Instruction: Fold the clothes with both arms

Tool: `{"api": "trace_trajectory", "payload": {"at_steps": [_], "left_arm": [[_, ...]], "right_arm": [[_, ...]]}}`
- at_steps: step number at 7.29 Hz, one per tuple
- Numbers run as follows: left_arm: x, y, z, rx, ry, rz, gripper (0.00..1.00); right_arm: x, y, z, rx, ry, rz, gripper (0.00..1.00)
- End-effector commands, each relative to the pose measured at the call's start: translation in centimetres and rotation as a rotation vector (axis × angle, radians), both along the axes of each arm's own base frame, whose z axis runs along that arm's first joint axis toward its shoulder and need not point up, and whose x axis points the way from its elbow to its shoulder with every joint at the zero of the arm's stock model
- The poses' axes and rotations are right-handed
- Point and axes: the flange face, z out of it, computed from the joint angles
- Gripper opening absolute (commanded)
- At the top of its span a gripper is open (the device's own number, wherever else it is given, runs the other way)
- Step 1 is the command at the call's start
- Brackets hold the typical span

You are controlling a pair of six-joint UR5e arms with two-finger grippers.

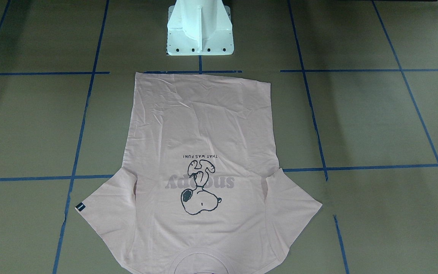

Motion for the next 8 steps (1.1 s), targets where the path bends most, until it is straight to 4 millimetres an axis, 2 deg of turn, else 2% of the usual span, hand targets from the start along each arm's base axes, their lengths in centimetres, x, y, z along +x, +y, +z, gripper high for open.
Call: {"api": "trace_trajectory", "payload": {"at_steps": [1, 2, 3, 4, 5, 6, 7, 8], "left_arm": [[0.0, 0.0, -0.2, 0.005, 0.0, 0.001, 1.0], [0.0, -0.6, -0.8, 0.018, 0.0, 0.0, 1.0], [0.1, -2.0, -2.7, 0.064, 0.004, 0.0, 1.0], [0.0, -4.4, -5.7, 0.127, 0.007, 0.001, 1.0], [0.1, -6.7, -9.2, 0.199, 0.004, 0.003, 1.0], [0.5, -9.3, -12.9, 0.272, -0.003, 0.009, 1.0], [5.6, -11.4, -14.3, 0.312, 0.008, 0.1, 1.0], [7.5, -12.0, -13.7, 0.345, 0.017, 0.131, 1.0]], "right_arm": [[0.0, -0.1, -0.2, 0.003, -0.003, 0.001, 1.0], [0.0, -0.1, -0.3, 0.004, -0.005, 0.001, 1.0], [-0.2, -0.2, -0.6, 0.01, -0.002, 0.0, 1.0], [-0.9, -1.4, -2.1, 0.072, 0.004, -0.019, 1.0], [-1.9, -2.0, -2.5, 0.178, 0.012, -0.037, 1.0], [-5.4, -3.2, -3.4, 0.239, 0.006, -0.098, 1.0], [-8.3, -6.4, -4.4, 0.201, -0.014, -0.093, 1.0], [-12.3, -9.8, -6.9, 0.222, -0.024, -0.14, 1.0]]}}
